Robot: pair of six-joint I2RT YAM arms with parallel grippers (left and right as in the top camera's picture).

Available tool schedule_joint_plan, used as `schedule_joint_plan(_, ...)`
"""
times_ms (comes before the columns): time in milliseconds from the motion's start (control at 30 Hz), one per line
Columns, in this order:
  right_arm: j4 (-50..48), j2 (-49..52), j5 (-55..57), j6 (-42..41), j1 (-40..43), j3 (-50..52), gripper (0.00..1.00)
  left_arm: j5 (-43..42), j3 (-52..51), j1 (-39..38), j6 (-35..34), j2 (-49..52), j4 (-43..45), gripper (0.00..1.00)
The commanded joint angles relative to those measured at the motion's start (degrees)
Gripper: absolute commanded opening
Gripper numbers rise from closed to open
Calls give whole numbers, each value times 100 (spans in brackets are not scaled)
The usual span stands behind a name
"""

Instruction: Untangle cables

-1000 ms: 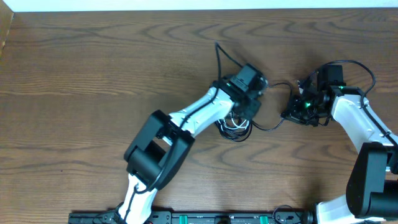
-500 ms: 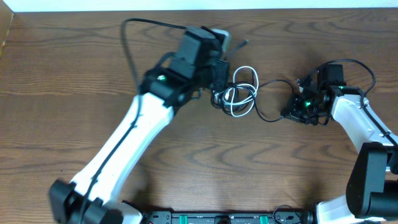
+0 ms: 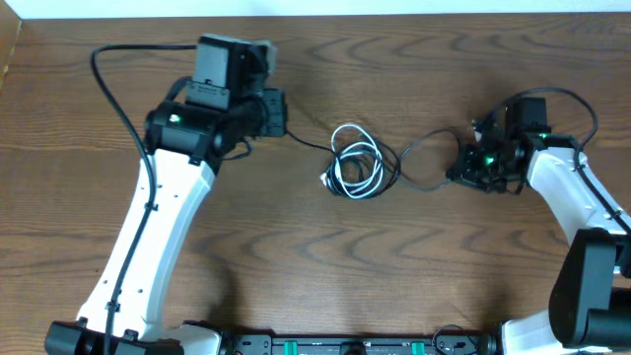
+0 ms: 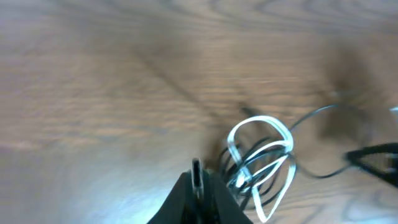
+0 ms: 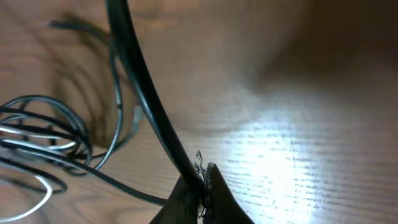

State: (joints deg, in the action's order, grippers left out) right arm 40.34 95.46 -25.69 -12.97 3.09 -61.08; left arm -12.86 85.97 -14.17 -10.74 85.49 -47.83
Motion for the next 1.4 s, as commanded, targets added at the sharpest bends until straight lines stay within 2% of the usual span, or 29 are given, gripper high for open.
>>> schedule_joint_plan(0,-44,-420,-205,131,13,-627,1,404,127,127,-48,22,-151,7)
schedule_joint_plan(233,-442,-573,-1049,46,-127,-1766,1,522,101,151,-26,24,-378,7)
schedule_joint_plan(433,-896,-575,-925,-516,-267,-2188,1,874,-37,153,-31,35,-695,7)
schedule_joint_plan(567,-872,-575,136,-1180,-232,-2229,1,1650,-98,168,-155,35,-922,8)
schedule_joint_plan(667,-531,-573,1187,-1574,-186,-2227,1,2393,-107,225,-654,35,-1051,8)
schedule_joint_plan(767,-162,-542,2111,-1725,-127,-2227,1,2715,-107,352,-929,35,-1091,8)
schedule_joint_plan(900,177,-350,2704,-1722,-22,-2199,1,2736,-107,584,-953,35,-1086,8)
schedule_joint_plan(1167,540,396,2669,-1696,223,-2194,1,2697,-114,741,-949,35,-1137,8)
schedule_joint_plan(1367,551,782,1687,-866,262,-2194,1,1545,-166,710,-920,79,-1167,8)
